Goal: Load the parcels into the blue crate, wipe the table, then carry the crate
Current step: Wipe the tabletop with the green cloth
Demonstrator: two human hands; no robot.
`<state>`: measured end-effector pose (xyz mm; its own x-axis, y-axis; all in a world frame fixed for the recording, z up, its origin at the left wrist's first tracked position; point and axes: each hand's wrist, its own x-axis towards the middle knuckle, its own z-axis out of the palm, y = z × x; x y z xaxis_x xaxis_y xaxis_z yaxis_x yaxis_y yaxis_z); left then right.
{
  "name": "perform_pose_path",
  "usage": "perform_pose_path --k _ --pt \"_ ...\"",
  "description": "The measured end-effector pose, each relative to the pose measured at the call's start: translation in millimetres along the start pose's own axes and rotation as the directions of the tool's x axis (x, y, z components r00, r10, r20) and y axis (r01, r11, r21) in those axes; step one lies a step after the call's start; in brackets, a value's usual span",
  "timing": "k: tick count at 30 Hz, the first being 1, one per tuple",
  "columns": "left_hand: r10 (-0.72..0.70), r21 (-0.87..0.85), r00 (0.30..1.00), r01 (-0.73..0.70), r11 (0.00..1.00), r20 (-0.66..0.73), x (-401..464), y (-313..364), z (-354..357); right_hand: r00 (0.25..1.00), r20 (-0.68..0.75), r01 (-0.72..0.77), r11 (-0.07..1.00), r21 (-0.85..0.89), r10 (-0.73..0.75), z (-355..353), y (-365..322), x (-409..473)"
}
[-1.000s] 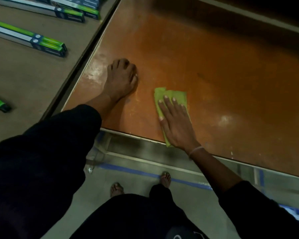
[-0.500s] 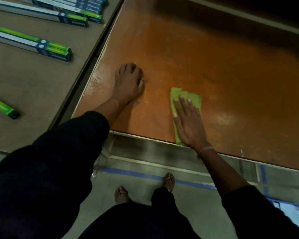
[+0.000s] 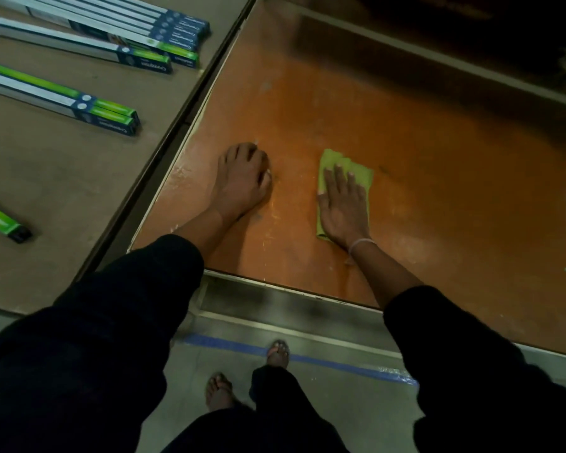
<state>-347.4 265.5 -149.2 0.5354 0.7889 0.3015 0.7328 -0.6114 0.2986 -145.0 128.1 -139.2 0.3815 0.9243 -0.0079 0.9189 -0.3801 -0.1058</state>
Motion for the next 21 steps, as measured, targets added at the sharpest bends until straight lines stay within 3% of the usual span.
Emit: perform_pose_path --k 2,3,7,8,11,13,17,18,21 --pt "0.002 0.002 1.0 -0.002 1.0 0.006 0.9 -0.6 -1.1 0.981 0.022 0.194 0.981 0.018 -0.195 -1.2 3.5 5.2" --pt "0.003 0.009 1.0 -0.003 1.0 0.01 1.3 -1.0 -1.6 0.976 0.027 0.216 0.976 0.025 -0.217 -1.7 8.5 11.9" --pt "0.028 -0.009 0.998 -0.027 1.0 0.05 7.3 -8.0 -3.3 0.997 0.006 -0.078 0.997 0.015 0.078 1.7 5.7 53.9" --pt "0.047 -0.017 0.997 -0.046 0.999 0.067 10.8 -11.9 -4.9 0.998 0.013 -0.056 0.998 0.005 0.056 2.6 -1.4 60.1" --pt "0.069 0.01 0.993 -0.07 0.998 0.093 24.4 -31.1 -12.5 0.965 0.035 0.26 0.965 0.024 -0.261 -1.3 -6.3 68.2" --pt "0.033 0.038 0.995 -0.037 0.999 0.092 33.8 -45.1 -16.0 0.943 0.04 0.329 0.944 0.022 -0.33 -3.8 4.1 81.4" --pt "-0.032 0.059 0.994 0.026 0.998 0.101 52.8 -63.9 -17.3 0.998 -0.01 -0.062 0.997 0.052 0.062 0.1 -7.4 128.1" --pt "-0.038 0.062 0.994 0.031 0.998 0.104 56.8 -65.6 -16.5 0.999 -0.011 -0.047 0.997 0.055 0.048 0.9 -17.4 136.7" --pt "-0.047 0.086 0.994 0.038 0.996 0.099 63.0 -65.0 -12.0 0.945 0.013 0.326 0.944 0.044 -0.327 0.3 -29.9 155.0"
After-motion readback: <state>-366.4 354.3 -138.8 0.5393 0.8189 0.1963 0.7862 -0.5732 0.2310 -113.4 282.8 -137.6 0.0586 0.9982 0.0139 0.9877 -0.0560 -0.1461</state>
